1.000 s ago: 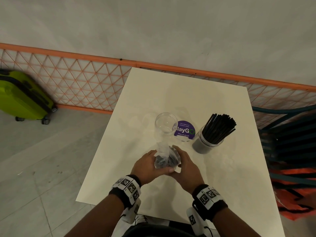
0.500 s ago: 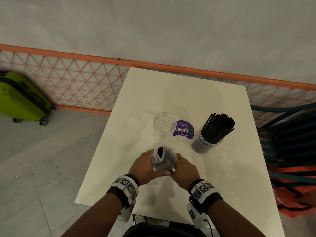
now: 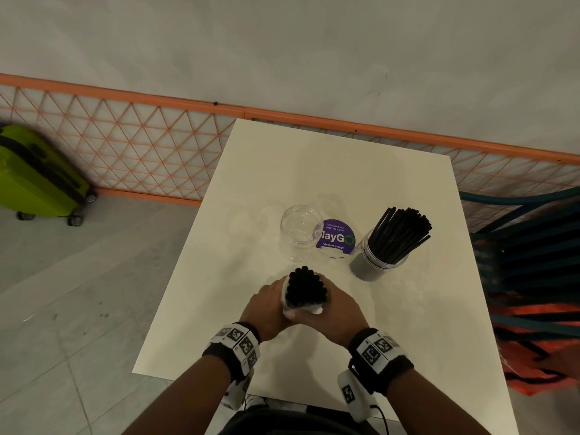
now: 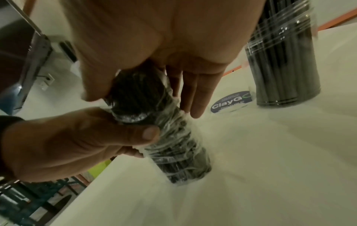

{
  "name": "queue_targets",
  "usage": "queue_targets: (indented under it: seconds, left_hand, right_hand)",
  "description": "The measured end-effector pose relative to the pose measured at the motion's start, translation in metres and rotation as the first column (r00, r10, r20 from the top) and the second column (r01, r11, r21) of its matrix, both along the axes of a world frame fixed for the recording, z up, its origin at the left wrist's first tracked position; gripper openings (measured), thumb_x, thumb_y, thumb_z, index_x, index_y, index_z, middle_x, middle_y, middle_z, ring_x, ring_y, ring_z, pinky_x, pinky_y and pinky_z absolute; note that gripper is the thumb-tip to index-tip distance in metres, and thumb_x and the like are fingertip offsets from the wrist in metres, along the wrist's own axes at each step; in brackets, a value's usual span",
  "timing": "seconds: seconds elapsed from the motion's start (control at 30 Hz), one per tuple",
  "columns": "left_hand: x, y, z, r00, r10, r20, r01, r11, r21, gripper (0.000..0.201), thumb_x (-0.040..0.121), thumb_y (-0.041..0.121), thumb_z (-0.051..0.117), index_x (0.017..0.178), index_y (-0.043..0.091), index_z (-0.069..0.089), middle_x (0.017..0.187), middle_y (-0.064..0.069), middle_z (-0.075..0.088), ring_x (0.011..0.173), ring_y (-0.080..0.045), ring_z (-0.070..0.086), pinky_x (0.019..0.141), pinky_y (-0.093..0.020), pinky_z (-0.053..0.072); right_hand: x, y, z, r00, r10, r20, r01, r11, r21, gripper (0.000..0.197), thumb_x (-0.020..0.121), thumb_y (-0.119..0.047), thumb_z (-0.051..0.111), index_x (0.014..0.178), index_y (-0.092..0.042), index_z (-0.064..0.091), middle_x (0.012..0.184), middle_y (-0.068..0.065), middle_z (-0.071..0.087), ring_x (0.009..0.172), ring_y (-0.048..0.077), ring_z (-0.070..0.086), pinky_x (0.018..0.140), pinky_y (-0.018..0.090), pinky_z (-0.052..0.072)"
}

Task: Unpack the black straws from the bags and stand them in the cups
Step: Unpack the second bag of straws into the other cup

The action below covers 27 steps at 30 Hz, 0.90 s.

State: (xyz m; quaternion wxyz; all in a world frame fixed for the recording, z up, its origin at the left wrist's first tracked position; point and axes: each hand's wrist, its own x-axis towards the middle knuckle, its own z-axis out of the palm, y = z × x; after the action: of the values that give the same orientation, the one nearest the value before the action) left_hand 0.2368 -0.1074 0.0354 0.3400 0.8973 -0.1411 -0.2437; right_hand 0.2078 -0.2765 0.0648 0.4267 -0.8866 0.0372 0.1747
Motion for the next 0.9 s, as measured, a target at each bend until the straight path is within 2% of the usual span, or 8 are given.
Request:
queue_targets:
  seconds: [0.1, 0.17, 0.27, 0.37, 0.5, 0.7, 0.8, 0.9]
  left_hand:
    - [-0.002, 0.001, -0.006, 0.999, -0.048, -0.013, 0.049, 0.991, 0.126, 0.093, 0.066, 0.065, 0.078, 0.143, 0.029, 0.040, 0.137, 0.003, 0.054, 0.122, -0.025, 0.053, 0.102, -0.040, 0.045]
    - [-0.004, 0.002, -0.008, 0.993, -0.111, 0.031, 0.102, 0.972, 0.213, 0.090, 0.073, 0.065, 0.073, 0.146, 0.025, 0.037, 0.139, 0.000, 0.052, 0.124, -0.027, 0.049, 0.103, -0.040, 0.042]
    - [0.000, 0.000, -0.007, 0.991, -0.114, 0.073, 0.093, 0.965, 0.245, 0.080, 0.074, 0.068, 0.068, 0.138, 0.025, 0.045, 0.129, -0.001, 0.054, 0.118, -0.025, 0.051, 0.099, -0.038, 0.045]
    - [0.003, 0.001, -0.001, 0.995, -0.029, -0.099, 0.018, 0.994, -0.105, 0.072, 0.063, 0.063, 0.079, 0.123, 0.033, 0.053, 0.122, 0.002, 0.060, 0.112, -0.020, 0.059, 0.098, -0.042, 0.053]
    - [-0.002, 0.010, 0.018, 0.896, -0.105, -0.432, -0.169, 0.818, -0.549, 0.080, 0.074, 0.010, 0.084, 0.137, 0.026, 0.038, 0.132, -0.001, 0.062, 0.119, -0.015, 0.064, 0.097, -0.032, 0.056]
    - [-0.004, 0.022, 0.025, 0.834, -0.102, -0.542, -0.285, 0.762, -0.581, 0.081, 0.068, 0.016, 0.085, 0.138, 0.018, 0.044, 0.133, -0.010, 0.064, 0.121, -0.022, 0.064, 0.102, -0.042, 0.054]
    - [-0.006, 0.021, 0.025, 0.843, -0.101, -0.529, -0.276, 0.762, -0.585, 0.076, 0.073, 0.010, 0.085, 0.138, 0.019, 0.047, 0.134, -0.011, 0.064, 0.124, -0.028, 0.062, 0.107, -0.053, 0.050]
    - [-0.006, 0.021, 0.031, 0.842, -0.102, -0.529, -0.297, 0.731, -0.614, 0.069, 0.074, 0.010, 0.079, 0.136, 0.023, 0.052, 0.131, -0.007, 0.068, 0.121, -0.025, 0.065, 0.099, -0.042, 0.055]
  right_hand:
    - [0.006, 0.006, 0.000, 0.999, 0.014, -0.041, -0.017, 0.998, -0.053, 0.102, 0.053, -0.073, 0.078, 0.140, -0.034, 0.042, 0.134, -0.009, 0.056, 0.122, 0.012, 0.053, 0.104, 0.023, 0.035]
    - [0.007, 0.009, 0.005, 0.999, 0.006, -0.042, -0.008, 0.998, -0.058, 0.096, 0.057, -0.056, 0.087, 0.138, -0.033, 0.042, 0.125, -0.014, 0.057, 0.112, 0.006, 0.053, 0.102, 0.022, 0.038]
    - [0.012, 0.013, 0.007, 0.996, -0.079, -0.038, 0.075, 0.992, -0.105, 0.073, 0.062, -0.060, 0.079, 0.124, -0.031, 0.052, 0.102, -0.014, 0.059, 0.096, 0.006, 0.057, 0.095, 0.026, 0.046]
    - [0.016, 0.004, 0.007, 0.978, -0.197, -0.072, 0.203, 0.975, 0.089, 0.047, 0.067, -0.050, 0.080, 0.107, -0.032, 0.064, 0.101, -0.005, 0.072, 0.096, 0.014, 0.067, 0.091, 0.037, 0.055]
    - [0.016, -0.003, 0.027, 0.936, -0.311, -0.166, 0.352, 0.815, 0.461, 0.027, 0.072, -0.029, 0.078, 0.098, -0.031, 0.072, 0.099, 0.005, 0.076, 0.092, 0.025, 0.073, 0.080, 0.051, 0.060]
    - [0.021, -0.004, 0.043, 0.910, -0.323, -0.259, 0.414, 0.724, 0.551, 0.009, 0.089, -0.026, 0.068, 0.087, -0.030, 0.076, 0.098, 0.007, 0.077, 0.089, 0.025, 0.074, 0.075, 0.047, 0.061]
    - [0.023, -0.005, 0.049, 0.949, -0.247, -0.198, 0.315, 0.793, 0.521, 0.015, 0.088, -0.039, 0.065, 0.097, -0.029, 0.072, 0.101, 0.006, 0.076, 0.092, 0.022, 0.074, 0.078, 0.048, 0.061]
    - [0.027, -0.009, 0.058, 0.978, -0.146, -0.151, 0.201, 0.858, 0.473, 0.032, 0.084, -0.052, 0.060, 0.105, -0.030, 0.068, 0.106, 0.005, 0.075, 0.096, 0.019, 0.073, 0.078, 0.046, 0.061]
